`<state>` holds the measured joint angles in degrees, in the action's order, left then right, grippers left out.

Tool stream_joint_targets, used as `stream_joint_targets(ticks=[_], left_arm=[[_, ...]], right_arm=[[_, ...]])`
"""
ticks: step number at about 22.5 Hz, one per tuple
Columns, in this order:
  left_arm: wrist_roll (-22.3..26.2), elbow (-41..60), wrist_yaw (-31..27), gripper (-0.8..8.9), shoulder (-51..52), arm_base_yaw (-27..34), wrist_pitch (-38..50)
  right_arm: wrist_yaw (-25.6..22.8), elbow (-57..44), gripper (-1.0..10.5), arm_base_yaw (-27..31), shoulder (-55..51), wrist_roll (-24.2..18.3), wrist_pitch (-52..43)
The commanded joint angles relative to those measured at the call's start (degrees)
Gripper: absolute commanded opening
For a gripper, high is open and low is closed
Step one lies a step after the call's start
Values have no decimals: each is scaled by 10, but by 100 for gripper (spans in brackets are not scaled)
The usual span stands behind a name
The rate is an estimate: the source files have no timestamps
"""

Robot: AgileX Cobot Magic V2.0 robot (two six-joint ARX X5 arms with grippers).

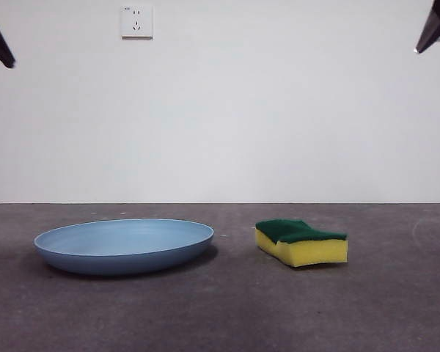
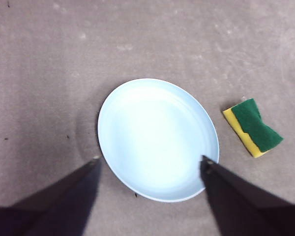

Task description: Pick up the plate,pick up the cloth,clean the plate with the cloth

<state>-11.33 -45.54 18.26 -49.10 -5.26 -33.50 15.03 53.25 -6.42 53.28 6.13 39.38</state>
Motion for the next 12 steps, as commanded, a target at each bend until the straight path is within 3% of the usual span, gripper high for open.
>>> stream_joint_targets(ticks=[1, 12], left_arm=[[9, -1, 2, 404, -51, 0, 31], [39, -132, -23, 404, -412, -18, 61]], right_arm=[[1, 2, 476, -1, 0, -6, -2], [1, 2, 473, -1, 0, -6, 2]])
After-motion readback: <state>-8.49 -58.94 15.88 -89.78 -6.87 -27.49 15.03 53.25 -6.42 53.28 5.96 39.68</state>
